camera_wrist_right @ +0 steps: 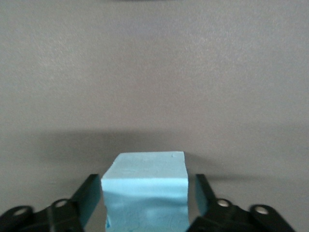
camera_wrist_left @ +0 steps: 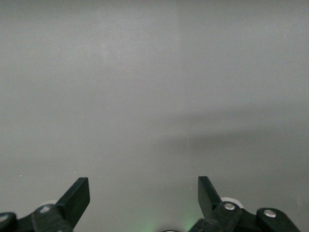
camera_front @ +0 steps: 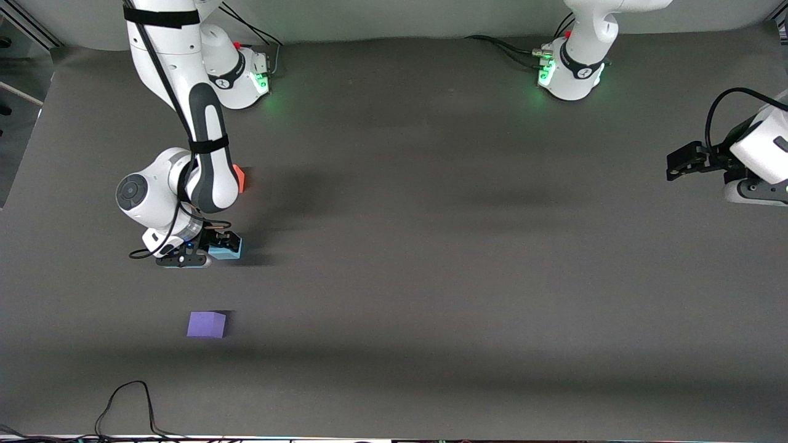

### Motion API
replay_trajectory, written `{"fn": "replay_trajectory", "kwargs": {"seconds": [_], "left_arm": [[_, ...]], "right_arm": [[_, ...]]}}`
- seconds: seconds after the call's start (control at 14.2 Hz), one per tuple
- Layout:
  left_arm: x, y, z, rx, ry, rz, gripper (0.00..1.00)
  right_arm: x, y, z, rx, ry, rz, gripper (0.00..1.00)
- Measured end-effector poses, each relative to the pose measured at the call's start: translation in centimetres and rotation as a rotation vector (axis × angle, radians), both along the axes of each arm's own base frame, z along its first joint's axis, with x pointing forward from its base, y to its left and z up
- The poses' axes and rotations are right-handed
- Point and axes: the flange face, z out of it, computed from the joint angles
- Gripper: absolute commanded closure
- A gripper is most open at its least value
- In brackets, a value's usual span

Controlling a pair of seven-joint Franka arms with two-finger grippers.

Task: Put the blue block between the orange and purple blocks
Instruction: 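Place the blue cube between the orange and purple cubes with the right gripper, then open the right gripper and draw it back from the blue cube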

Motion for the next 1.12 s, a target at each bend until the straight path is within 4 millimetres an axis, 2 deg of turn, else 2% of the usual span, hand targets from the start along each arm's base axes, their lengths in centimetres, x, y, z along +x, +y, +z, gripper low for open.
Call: {"fn": "replay_trajectory", "kwargs": {"seconds": [0.35, 0.56, 0.77, 0.91, 1.05, 1.12], "left_arm": [[0.0, 0.2, 0.0, 0.000, 0.001, 0.003, 0.00], [0.0, 0.1, 0.0, 0.000, 0.001, 0.002, 0.00], [0.0, 0.1, 0.0, 0.000, 0.002, 0.002, 0.00], [0.0, 0.1, -0.1, 0.000, 0.002, 0.002, 0.00], [0.0, 0.1, -0.1, 0.000, 0.003, 0.001, 0.00], [0.0, 0.0, -0.1, -0.001, 0.003, 0.000, 0.00]], "right_arm": [[1.3, 0.0, 3.3, 0.059, -0.037, -0.009, 0.00], [2.7, -0.7, 6.7, 0.107, -0.010, 0.006, 0.00], [5.7, 0.0, 12.9, 0.127, 0.077, 0.005, 0.00], [7.9, 1.0, 18.3, 0.128, 0.136, 0.000, 0.00], [8.6, 1.1, 24.0, 0.109, 0.132, -0.018, 0.00], [8.2, 1.1, 26.9, 0.103, 0.114, -0.031, 0.00]]}}
